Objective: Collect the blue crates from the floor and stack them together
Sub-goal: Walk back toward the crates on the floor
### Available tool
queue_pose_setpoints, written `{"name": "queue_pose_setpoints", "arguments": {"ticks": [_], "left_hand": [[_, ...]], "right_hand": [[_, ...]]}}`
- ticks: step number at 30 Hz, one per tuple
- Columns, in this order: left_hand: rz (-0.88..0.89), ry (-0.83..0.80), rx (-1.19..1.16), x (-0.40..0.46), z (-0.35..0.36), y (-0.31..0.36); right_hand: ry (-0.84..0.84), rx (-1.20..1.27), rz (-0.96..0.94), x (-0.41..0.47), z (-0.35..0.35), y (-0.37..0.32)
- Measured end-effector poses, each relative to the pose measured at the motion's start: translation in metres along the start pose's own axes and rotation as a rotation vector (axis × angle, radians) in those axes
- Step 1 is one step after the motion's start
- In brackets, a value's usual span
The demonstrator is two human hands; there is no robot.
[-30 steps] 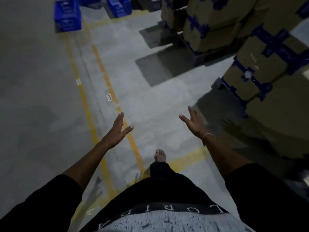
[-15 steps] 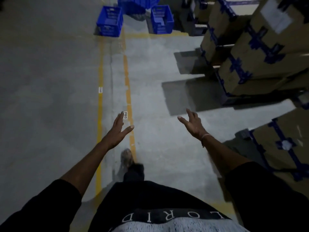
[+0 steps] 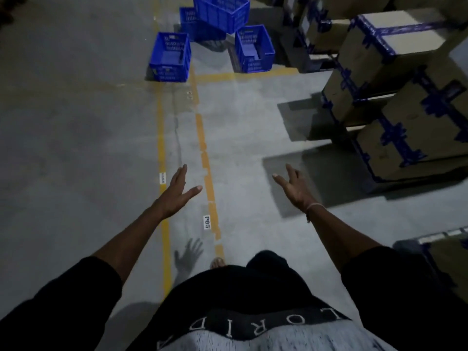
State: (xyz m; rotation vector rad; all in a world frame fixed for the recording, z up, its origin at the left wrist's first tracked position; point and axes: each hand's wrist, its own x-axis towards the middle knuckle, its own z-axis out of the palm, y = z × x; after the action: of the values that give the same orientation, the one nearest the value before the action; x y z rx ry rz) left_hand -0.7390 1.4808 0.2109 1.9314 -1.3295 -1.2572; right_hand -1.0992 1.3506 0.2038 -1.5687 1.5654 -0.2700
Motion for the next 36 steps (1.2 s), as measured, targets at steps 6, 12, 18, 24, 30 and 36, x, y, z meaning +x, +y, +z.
{"name": "queue_pose_setpoints", "arguments": {"ticks": [6, 12, 18, 24, 30, 36], "left_hand": [[0.015, -0.003, 0.028, 0.115, -0.076, 0.016], [-0.011, 0.024, 0.034, 0.25, -0.138, 0.029], [0.019, 0.033, 0.06, 0.39, -0.214, 0.083], [0.058, 0.081, 0.002, 0.517, -0.262, 0.136], [0.064, 0.036, 0.042, 0.65, -0.319, 0.144], [0.058, 0.028, 0.047, 0.8, -0.406, 0.147]], "right_hand": [[-0.005, 0.029, 0.018, 0.118, 0.008, -0.064], [-0.027, 0.043, 0.017, 0.271, -0.002, -0.121], [0.005, 0.048, -0.019, 0.423, -0.05, -0.202], [0.017, 0.003, -0.07, 0.548, -0.092, -0.275], [0.034, -0.015, -0.046, 0.67, -0.104, -0.337], [0.041, -0.003, 0.013, 0.807, -0.094, -0.404]]}}
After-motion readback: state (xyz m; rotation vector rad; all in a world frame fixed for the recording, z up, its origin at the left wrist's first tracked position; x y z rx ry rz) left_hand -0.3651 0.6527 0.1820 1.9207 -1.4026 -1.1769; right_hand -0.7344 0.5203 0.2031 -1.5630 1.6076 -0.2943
